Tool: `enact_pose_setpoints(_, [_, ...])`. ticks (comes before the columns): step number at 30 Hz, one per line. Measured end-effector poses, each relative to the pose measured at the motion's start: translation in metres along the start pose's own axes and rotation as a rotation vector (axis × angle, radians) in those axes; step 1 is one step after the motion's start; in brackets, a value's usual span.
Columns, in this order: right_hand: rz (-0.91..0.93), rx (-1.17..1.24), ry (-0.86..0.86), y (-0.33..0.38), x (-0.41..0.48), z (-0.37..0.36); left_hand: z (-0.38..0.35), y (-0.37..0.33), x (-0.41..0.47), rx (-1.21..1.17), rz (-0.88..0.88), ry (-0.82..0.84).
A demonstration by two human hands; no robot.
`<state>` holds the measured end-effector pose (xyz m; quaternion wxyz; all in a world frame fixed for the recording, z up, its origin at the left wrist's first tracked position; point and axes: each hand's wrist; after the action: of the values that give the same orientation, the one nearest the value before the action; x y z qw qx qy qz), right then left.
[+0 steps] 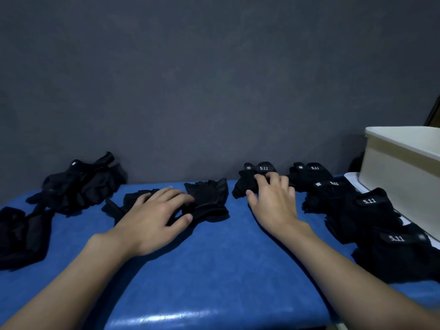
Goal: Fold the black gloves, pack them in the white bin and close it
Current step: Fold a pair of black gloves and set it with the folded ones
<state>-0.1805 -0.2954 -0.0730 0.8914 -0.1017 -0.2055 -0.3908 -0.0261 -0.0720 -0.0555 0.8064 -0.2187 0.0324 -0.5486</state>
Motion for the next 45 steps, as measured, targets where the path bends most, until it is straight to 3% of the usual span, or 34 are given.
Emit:
enact_pose_setpoints(4, [0.265,0.170,-0.012,0.018,-0.017,0.016,0.009,-0.004,-0.010,0.047,0.063,-0.084])
enact_pose_setpoints(8, [0.520,0.228,0.186,0.043,-0.031,0.028,0.016,0.005,-0.026,0.160,0.242,-0.034])
enact_pose_setpoints(13, [0.531,0.195,0.325,0.055,-0.037,0.025,0.010,0.005,-0.050,0.141,0.377,0.222])
enact_pose_setpoints(23, [0.515,0.156,0.411,0.081,-0.018,0.014,0.022,-0.017,-0.075,0.119,0.386,0.294])
enact_pose_setpoints(27, [0.506,0.123,0.411,0.082,-0.012,0.015,0.023,-0.022,-0.078,0.099,0.362,0.282])
enact_pose_setpoints(30, [0.501,0.118,0.308,0.088,-0.014,0.020,0.025,-0.023,-0.079,0.038,0.339,0.236])
enact_pose_setpoints(33, [0.601,0.263,0.178,0.105,-0.025,0.032,0.032,-0.019,-0.076,0.006,0.294,0.044])
enact_pose_setpoints(36, [0.740,0.426,0.228,0.123,-0.041,0.044,0.046,-0.008,-0.079,0.025,0.337,-0.097])
enact_pose_setpoints(41, [0.789,0.342,0.302,0.123,-0.057,0.047,0.051,-0.001,-0.093,-0.116,0.368,0.078])
enact_pose_setpoints(45, [0.755,0.348,0.269,0.112,-0.063,0.049,0.050,-0.011,-0.097,-0.199,0.315,0.093])
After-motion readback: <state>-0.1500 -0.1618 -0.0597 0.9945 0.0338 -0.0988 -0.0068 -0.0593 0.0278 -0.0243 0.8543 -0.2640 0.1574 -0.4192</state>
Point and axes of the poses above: each hand's wrist, its own x-axis towards the middle knuckle, its own z-axis out of the back of the hand, y = z × x, and after that the axes turned 14 degrees about -x, right-handed
